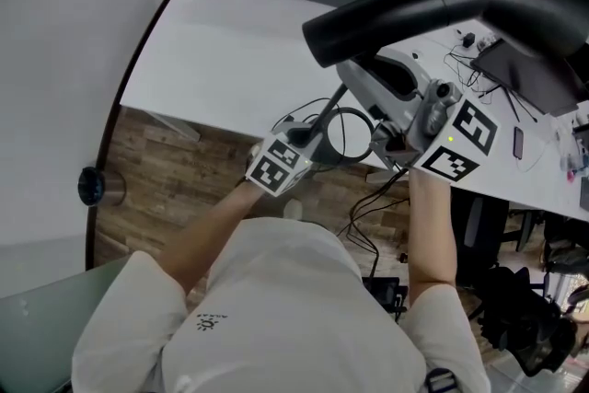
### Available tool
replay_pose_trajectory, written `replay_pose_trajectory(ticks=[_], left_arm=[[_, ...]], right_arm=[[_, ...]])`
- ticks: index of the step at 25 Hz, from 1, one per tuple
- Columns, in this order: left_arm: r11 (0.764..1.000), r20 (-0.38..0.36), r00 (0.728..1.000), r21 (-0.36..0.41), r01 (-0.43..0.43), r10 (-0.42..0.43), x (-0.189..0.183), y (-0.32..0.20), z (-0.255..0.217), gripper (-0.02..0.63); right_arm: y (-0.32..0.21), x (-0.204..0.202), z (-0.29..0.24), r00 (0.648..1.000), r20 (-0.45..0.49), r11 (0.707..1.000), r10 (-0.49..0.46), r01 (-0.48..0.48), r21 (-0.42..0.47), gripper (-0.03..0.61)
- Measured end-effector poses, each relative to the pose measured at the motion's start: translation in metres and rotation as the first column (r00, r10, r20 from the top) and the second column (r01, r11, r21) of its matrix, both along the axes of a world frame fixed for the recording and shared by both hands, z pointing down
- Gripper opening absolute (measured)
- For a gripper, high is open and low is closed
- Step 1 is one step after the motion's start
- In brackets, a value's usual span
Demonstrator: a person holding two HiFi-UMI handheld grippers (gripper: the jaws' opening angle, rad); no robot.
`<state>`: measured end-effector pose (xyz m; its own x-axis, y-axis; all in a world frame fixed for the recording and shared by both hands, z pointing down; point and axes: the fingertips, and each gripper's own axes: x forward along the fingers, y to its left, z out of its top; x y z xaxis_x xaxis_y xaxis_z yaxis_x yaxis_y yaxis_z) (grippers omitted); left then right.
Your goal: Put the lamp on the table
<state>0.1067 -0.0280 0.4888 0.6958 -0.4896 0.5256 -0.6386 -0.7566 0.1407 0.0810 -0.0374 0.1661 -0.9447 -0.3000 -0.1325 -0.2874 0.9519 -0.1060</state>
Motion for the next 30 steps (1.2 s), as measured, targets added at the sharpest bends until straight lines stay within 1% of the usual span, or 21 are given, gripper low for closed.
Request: replay_pose_trajectory(ticks=[5,14,18,23,30], left_arm=[[1.000,-0.003,1.000,-0.003,0.004,-0.004,0.010,-0.013,0.007,0.011],[1.000,-0.001,1.000,-0.007,0.009,-0.009,0.023,-0.017,0.009,0.011],[1.000,-0.002,1.000,-0.023,0.017,-0.017,0.022,-0.017,0.008,0.012],[1.000,0.004,1.000,-0.013,0.028,-0.028,0.018,-0.025,0.010,0.012],[0.999,0.006,1.000,-0.031,0.022,-0.022,0.009,-0.034,0.011,0.012]], right_arm=[[-0.014,0.010,0.006,1.000,0.003,1.000,-0.003,0.003,-0.007,0.034],[-0.020,0.023,0.008,1.000,0.004,1.000,-0.003,0.003,-0.011,0.034],[-0.023,0.021,0.008,1.000,0.002,1.000,-0.015,0.015,-0.018,0.034],[-0.027,0.020,0.010,1.000,0.008,1.000,-0.022,0.022,-0.015,0.034],[-0.039,0.010,0.013,1.000,0.005,1.000,-0.023,0.024,-0.018,0.034]])
